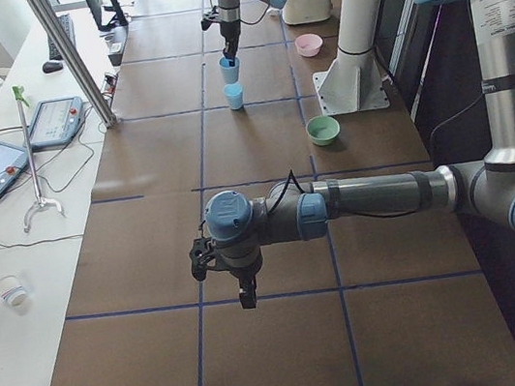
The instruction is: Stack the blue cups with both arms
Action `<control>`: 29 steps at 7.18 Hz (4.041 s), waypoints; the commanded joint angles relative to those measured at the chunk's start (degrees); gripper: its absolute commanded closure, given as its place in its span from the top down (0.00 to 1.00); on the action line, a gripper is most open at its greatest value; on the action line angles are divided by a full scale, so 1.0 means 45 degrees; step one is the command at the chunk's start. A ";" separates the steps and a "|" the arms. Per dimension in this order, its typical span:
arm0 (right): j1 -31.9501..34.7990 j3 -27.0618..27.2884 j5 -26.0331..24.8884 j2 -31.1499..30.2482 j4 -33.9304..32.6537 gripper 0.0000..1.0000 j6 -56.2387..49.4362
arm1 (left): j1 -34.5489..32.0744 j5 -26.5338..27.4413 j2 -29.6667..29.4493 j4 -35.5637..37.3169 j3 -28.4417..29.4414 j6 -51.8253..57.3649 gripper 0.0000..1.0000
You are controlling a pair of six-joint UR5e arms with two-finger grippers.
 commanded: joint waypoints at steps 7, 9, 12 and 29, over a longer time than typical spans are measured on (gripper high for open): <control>-0.0361 -0.1029 -0.0629 0.0069 0.1198 1.00 -0.0309 | 0.0020 -0.0009 -0.0020 0.0000 0.0052 -0.0008 1.00; 0.0356 -0.0816 0.0049 -0.0454 0.1198 1.00 -0.1726 | 0.0020 0.0011 -0.0039 0.0000 0.0072 0.0050 1.00; 0.4350 0.1563 0.4006 -0.4837 0.1178 1.00 -0.8463 | 0.0020 0.0070 -0.0098 0.0000 0.0091 0.0090 1.00; 1.2413 0.0416 0.6753 -1.2353 0.1217 1.00 -2.2283 | 0.0156 0.0011 0.0625 0.0020 0.0306 0.0109 1.00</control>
